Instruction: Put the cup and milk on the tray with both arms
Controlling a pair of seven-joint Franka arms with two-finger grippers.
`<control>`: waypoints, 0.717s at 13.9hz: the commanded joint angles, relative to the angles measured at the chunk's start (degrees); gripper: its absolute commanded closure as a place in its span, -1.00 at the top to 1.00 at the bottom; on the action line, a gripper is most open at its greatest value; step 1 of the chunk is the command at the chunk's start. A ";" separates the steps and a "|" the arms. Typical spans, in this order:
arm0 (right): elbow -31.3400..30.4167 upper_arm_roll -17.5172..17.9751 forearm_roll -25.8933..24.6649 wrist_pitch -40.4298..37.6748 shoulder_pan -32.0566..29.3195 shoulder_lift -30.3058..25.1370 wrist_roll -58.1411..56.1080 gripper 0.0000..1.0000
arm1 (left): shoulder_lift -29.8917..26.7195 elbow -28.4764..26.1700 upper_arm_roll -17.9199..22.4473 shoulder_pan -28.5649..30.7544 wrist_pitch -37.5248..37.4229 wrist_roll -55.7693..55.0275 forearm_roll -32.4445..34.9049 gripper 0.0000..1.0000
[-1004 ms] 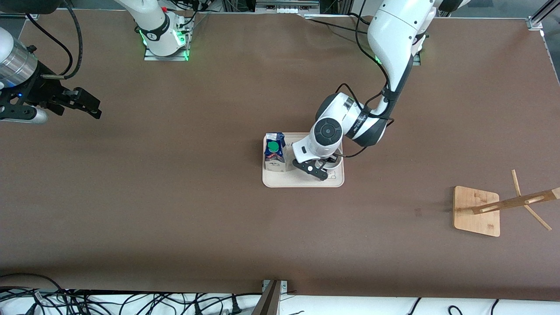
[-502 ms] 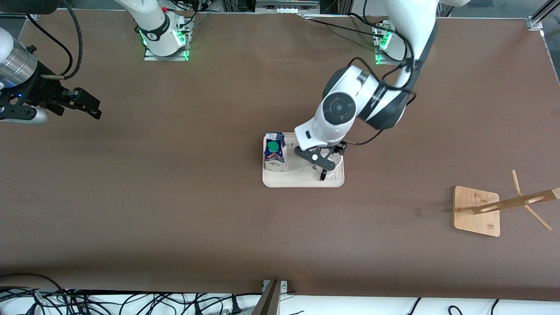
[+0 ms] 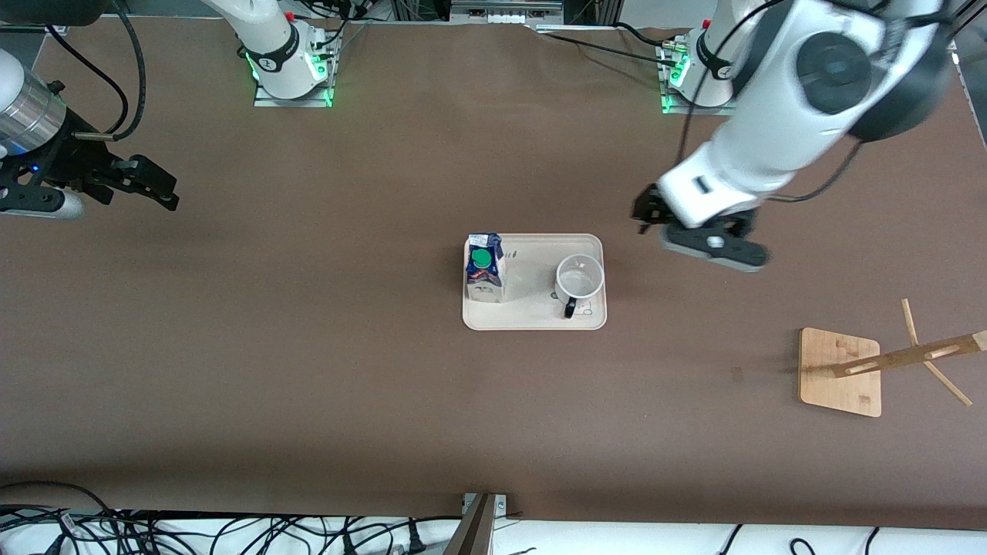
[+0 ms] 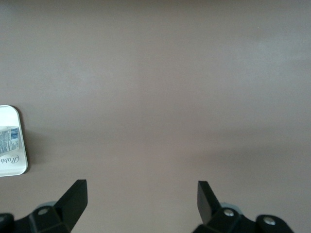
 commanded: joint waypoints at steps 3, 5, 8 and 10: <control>0.81 0.15 -0.33 -0.23 -0.06 0.20 -0.06 1.00 | -5.33 -4.10 0.16 9.21 0.00 -0.47 0.88 1.00; 0.81 0.24 -0.42 -0.23 -0.06 0.20 -0.06 1.00 | -5.95 -4.72 4.80 9.40 -1.66 -0.92 0.26 1.00; 0.81 0.15 -0.42 -0.15 -0.06 0.20 -0.06 1.00 | -5.78 -3.94 5.70 9.84 -5.43 -0.83 0.26 1.00; 0.81 0.15 -0.33 0.12 -0.06 0.20 -0.06 1.00 | -4.29 -1.91 5.70 10.19 -7.03 -0.91 -0.79 1.00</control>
